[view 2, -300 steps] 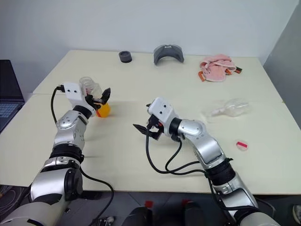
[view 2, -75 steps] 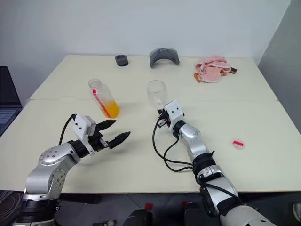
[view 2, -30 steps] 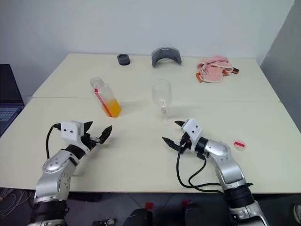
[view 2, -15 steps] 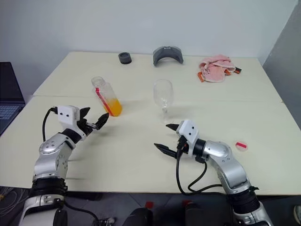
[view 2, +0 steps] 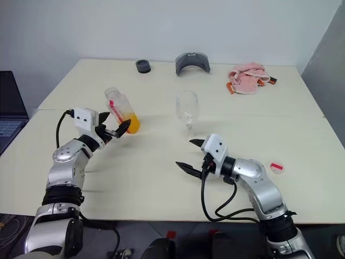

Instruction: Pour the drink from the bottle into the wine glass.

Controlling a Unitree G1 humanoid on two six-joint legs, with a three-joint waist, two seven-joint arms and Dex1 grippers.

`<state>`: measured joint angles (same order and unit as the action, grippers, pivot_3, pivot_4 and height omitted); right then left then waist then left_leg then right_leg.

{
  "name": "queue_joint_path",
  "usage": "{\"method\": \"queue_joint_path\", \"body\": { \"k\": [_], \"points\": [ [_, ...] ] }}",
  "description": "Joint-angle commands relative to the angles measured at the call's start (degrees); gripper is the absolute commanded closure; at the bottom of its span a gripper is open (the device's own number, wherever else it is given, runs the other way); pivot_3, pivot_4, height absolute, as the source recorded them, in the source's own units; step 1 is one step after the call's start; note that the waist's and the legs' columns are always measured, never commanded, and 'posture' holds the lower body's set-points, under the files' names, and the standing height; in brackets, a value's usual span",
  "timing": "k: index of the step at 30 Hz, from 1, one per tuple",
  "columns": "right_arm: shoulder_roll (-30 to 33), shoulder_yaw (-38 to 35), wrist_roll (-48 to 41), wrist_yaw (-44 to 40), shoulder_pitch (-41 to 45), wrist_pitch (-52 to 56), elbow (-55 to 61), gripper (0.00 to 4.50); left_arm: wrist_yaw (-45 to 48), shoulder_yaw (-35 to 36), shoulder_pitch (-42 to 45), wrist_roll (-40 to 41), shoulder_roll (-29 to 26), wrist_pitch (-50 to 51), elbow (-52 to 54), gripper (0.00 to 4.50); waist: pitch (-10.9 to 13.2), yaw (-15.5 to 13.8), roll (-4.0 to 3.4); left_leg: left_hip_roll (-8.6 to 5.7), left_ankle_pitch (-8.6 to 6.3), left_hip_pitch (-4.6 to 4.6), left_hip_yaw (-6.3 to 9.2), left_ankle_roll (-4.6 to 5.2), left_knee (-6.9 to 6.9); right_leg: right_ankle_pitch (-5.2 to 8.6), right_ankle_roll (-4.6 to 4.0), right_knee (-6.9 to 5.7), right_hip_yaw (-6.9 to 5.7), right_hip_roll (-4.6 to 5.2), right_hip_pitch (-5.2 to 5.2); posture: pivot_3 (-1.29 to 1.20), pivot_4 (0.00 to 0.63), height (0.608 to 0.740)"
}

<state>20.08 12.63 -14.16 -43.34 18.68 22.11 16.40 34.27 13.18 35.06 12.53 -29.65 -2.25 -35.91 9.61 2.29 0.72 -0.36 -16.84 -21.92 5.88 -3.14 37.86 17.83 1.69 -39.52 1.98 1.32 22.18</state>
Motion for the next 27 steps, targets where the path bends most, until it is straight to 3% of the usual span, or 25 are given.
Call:
{"method": "queue_joint_path", "body": {
  "k": [1, 15, 23, 25, 27],
  "points": [
    [-0.17, -0.17, -1.08, -0.19, 1.21, -0.27, 1.96, 0.06, -0.92, 0.20, 2.25, -0.64, -0.45, -2.20, -1.79, 0.00, 0.00, 0.00, 0.00, 0.00, 0.00, 0.00, -0.01, 0.00, 0.00, 0.00, 0.00, 0.00, 0.00, 0.00, 0.01, 0.00, 0.150, 0.740],
    [-0.41, -0.06, -2.26, -1.18, 4.73, -0.31, 1.09, 0.06, -0.48, 0.07, 9.42, -0.46, 0.74, -4.25, -10.53, 0.00, 0.00, 0.04, 0.02, -0.03, 0.02, -0.03, 0.00, -0.04, 0.05, 0.00, 0.00, -0.06, -0.08, 0.00, 0.04, 0.00, 0.150, 0.740],
    [-0.50, -0.12, -2.16, -0.87, 4.87, -0.48, 0.98, 0.00, -0.59, 0.45, 10.93, -0.09, 0.93, -5.00, -12.75, 2.35, 0.00, 0.05, 0.02, -0.04, 0.03, -0.03, -0.01, -0.05, 0.06, 0.00, 0.00, -0.10, -0.08, 0.00, 0.06, 0.00, 0.150, 0.740],
    [-0.47, -0.16, -2.14, -0.77, 4.77, -0.48, 1.15, 0.00, -0.39, 0.44, 11.08, 0.15, 1.13, -4.71, -12.35, 2.71, 0.00, 0.05, 0.02, -0.04, 0.03, -0.03, -0.01, -0.05, 0.06, 0.00, 0.00, -0.12, -0.08, 0.00, 0.07, 0.00, 0.150, 0.740],
    [-0.39, -0.41, -2.24, -0.54, 4.57, -0.36, 1.58, 0.00, -0.61, 0.29, 11.15, 0.32, 1.52, -3.99, -11.05, 2.76, 0.00, 0.04, 0.03, -0.04, 0.04, -0.03, -0.01, -0.08, 0.07, 0.00, 0.00, -0.12, -0.07, 0.00, 0.07, 0.00, 0.150, 0.740]
  ]
}}
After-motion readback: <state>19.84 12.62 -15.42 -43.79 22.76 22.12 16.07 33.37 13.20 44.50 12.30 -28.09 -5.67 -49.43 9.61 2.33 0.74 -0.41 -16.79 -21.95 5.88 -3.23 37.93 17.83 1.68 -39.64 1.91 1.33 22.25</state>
